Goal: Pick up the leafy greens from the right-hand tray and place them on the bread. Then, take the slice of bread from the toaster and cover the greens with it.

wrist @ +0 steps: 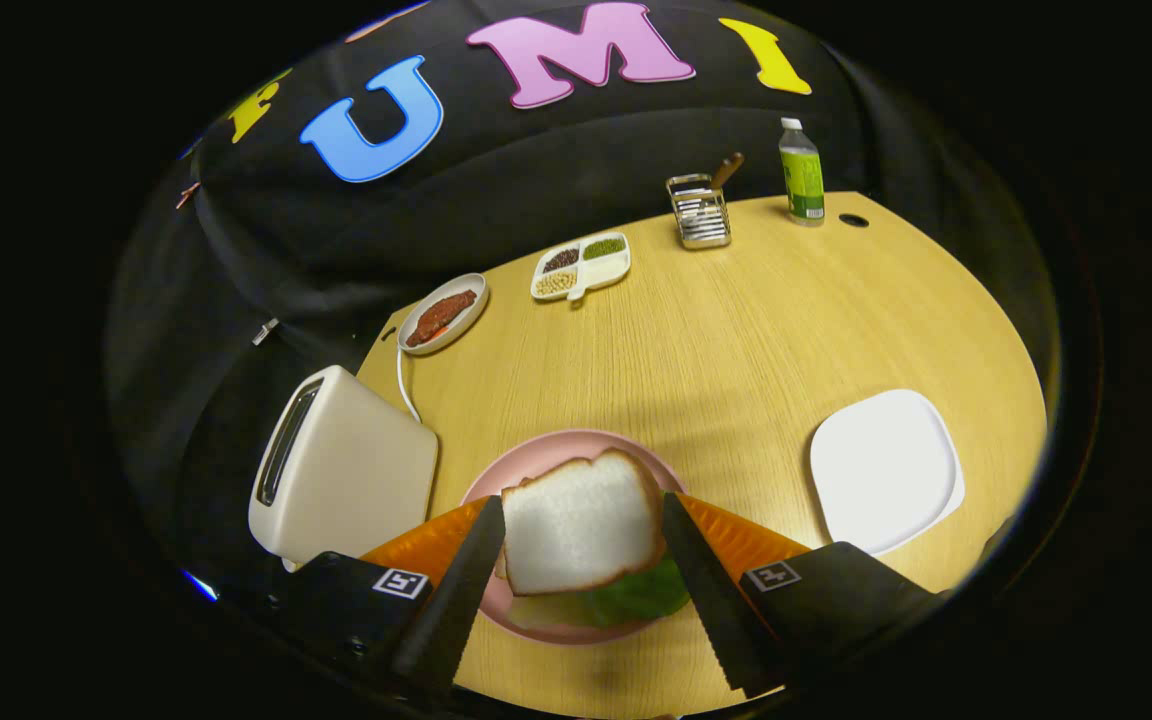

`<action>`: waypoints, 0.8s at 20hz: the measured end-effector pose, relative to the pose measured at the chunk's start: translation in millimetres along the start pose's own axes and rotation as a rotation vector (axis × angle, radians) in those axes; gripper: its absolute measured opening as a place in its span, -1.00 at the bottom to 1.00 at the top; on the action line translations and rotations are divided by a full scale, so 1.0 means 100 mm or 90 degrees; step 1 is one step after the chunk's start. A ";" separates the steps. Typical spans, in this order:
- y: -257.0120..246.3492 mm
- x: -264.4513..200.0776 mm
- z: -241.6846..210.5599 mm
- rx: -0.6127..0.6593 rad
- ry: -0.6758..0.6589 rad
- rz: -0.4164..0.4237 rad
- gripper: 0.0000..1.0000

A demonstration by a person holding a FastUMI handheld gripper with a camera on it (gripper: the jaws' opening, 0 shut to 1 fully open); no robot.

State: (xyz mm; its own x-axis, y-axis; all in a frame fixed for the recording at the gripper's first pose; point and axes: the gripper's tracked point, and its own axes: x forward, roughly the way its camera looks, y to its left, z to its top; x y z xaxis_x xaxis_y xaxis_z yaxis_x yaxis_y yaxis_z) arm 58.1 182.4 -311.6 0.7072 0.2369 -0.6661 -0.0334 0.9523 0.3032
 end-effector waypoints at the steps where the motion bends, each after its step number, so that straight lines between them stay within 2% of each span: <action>1: -0.01 -0.06 0.11 -0.015 -0.020 -0.006 0.98; 8: 0.00 -0.65 1.02 -0.058 -0.183 -0.038 0.98; 13: 0.01 -1.18 1.53 -0.093 -0.262 -0.048 0.97; 16: -0.05 -1.43 1.66 -0.147 -0.278 -0.052 0.97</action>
State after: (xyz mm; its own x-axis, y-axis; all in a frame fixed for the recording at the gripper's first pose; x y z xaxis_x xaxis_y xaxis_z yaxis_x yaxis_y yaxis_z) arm 74.3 111.8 -105.1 0.9422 0.1041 -0.3186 -0.0859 0.9938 0.0707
